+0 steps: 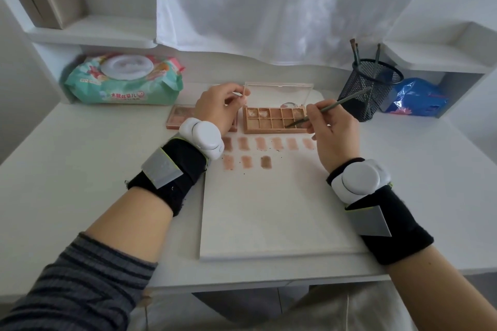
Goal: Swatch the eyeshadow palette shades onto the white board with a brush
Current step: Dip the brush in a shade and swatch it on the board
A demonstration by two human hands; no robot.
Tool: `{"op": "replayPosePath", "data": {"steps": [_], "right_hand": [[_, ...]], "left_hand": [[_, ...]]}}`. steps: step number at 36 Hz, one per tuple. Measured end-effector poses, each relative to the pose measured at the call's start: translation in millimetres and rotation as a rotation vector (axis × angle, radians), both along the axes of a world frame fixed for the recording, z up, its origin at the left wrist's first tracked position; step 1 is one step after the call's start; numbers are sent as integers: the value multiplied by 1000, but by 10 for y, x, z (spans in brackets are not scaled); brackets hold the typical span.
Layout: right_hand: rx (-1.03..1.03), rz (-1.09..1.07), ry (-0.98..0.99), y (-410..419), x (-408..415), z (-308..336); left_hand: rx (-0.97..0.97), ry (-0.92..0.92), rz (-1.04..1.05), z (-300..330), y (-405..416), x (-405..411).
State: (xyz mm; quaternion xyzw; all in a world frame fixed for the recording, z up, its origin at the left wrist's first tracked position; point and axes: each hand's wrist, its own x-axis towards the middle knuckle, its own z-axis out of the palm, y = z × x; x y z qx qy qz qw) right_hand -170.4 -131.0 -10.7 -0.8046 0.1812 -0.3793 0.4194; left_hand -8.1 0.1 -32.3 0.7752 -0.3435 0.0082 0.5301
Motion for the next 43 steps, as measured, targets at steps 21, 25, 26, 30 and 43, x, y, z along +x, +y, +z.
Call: {"op": "replayPosePath", "data": {"steps": [21, 25, 26, 30, 43], "right_hand": [[26, -39, 26, -25, 21, -2], [51, -84, -14, -6, 9, 61], [54, -89, -42, 2, 1, 94], [36, -2, -70, 57, -70, 216], [-5, 147, 38, 215, -224, -20]], "left_hand": [[-41, -4, -10, 3, 10, 5], [-27, -1, -7, 22, 12, -7], [-22, 0, -6, 29, 10, -11], [4, -2, 7, 35, 9, -25], [24, -5, 6, 5, 17, 5]]}}
